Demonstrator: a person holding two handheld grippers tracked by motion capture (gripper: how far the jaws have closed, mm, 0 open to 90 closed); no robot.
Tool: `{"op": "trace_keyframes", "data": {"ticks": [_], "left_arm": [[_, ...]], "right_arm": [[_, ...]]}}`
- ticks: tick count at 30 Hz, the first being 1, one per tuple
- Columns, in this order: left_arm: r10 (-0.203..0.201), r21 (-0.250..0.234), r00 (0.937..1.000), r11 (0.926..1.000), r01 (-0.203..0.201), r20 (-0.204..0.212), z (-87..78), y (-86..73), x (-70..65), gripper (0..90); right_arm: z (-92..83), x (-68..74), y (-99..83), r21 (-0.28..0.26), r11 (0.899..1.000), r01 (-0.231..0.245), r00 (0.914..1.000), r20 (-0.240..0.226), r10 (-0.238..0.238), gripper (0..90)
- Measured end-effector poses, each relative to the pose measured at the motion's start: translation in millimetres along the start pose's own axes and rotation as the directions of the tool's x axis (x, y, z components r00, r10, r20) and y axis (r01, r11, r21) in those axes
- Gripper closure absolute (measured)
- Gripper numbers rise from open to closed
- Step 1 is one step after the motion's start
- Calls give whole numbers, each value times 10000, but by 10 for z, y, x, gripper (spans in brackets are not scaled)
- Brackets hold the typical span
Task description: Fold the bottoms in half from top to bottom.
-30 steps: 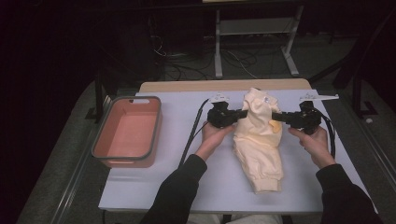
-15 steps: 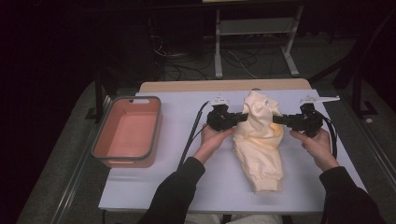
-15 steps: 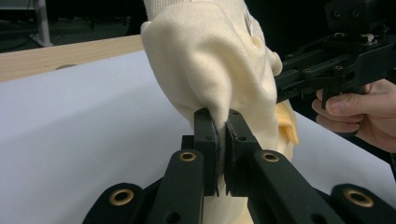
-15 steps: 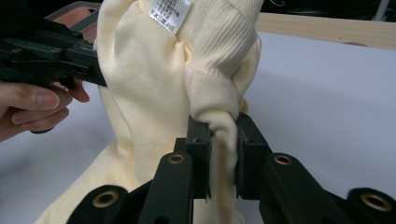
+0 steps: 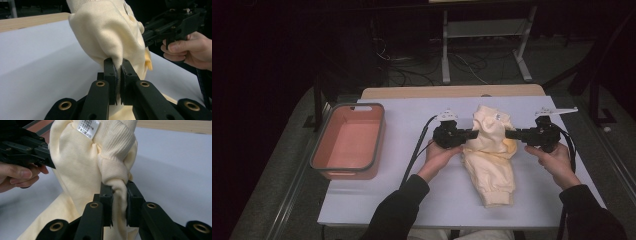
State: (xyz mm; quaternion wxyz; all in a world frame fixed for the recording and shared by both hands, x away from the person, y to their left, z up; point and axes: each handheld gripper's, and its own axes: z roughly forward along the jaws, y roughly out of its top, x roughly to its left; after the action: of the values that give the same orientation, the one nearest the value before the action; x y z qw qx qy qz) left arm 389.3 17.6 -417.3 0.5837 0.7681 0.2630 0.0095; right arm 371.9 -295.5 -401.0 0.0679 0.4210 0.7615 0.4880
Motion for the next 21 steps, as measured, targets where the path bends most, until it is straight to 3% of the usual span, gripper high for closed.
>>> {"op": "trace_keyframes", "data": {"ticks": [6, 21], "left_arm": [[164, 274, 9997, 9995, -169, 174, -26, -84, -76, 853], [630, 923, 9940, 9932, -713, 897, -63, -428, -258, 851]], "right_arm": [[-32, 11, -79, 144, 9994, -318, 9987, -395, 323, 777], [-62, 121, -354, 1042, 9942, -247, 9976, -613, 312, 760]]}}
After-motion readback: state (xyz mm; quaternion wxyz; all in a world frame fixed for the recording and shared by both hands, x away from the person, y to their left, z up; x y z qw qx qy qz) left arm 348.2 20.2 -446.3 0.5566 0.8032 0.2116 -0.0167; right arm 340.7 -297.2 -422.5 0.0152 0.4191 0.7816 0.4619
